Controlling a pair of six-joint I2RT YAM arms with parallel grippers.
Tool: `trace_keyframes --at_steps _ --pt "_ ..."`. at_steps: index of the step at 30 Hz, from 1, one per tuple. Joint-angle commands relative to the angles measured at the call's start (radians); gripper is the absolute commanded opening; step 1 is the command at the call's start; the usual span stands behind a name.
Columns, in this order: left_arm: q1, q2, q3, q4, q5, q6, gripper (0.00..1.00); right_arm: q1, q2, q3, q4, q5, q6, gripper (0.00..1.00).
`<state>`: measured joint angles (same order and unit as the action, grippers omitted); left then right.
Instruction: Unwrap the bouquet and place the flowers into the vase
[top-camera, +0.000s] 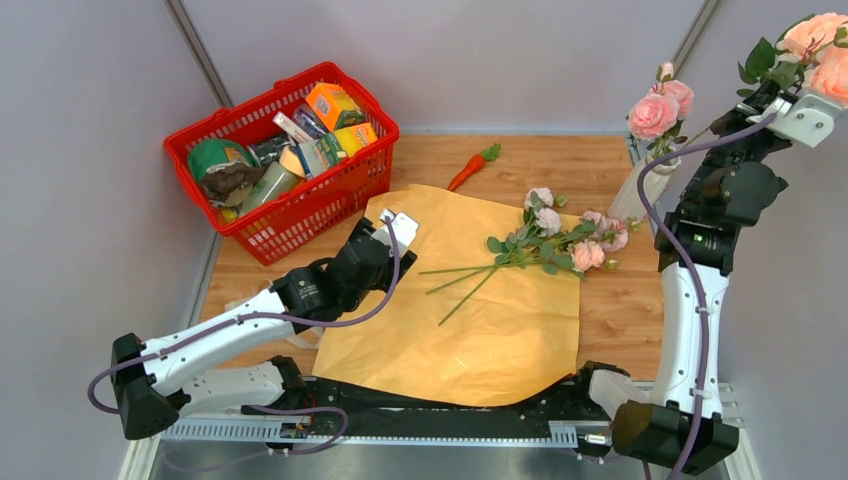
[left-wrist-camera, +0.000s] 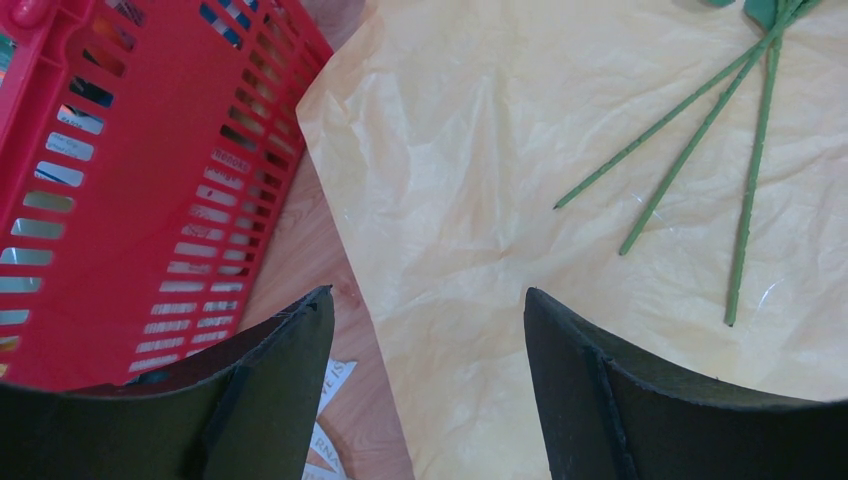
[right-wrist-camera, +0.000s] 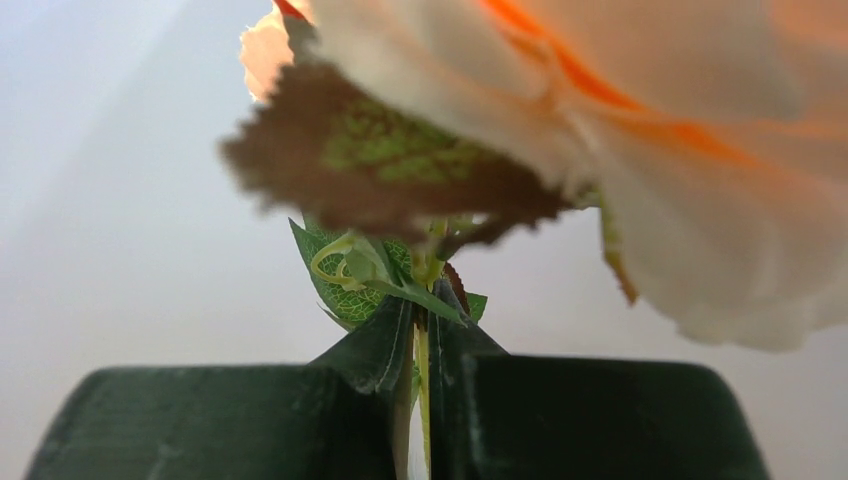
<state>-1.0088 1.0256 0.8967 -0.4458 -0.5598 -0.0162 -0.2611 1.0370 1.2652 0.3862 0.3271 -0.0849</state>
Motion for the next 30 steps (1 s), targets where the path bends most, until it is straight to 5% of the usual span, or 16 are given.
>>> trace_keyframes --at_steps 1,12,18,23,30 --pt "-0.005 -0.016 0.038 0.01 -0.003 0.015 0.77 -0.015 0.044 0.014 0.036 -0.019 0.017 0.0" --pt "-0.007 -0.025 0.036 0.015 0.003 0.015 0.78 -0.053 0.103 -0.09 -0.001 -0.069 0.079 0.0" --pt "-0.007 -0.032 0.036 0.012 -0.006 0.015 0.78 -0.055 0.129 -0.061 -0.156 -0.014 0.198 0.29" --pt "-0.007 -0.032 0.036 0.013 -0.008 0.015 0.77 -0.053 0.126 0.02 -0.435 0.017 0.309 0.43" --pt "-0.007 -0.03 0.034 0.013 -0.005 0.015 0.78 -0.053 -0.053 -0.072 -0.556 -0.023 0.428 0.6"
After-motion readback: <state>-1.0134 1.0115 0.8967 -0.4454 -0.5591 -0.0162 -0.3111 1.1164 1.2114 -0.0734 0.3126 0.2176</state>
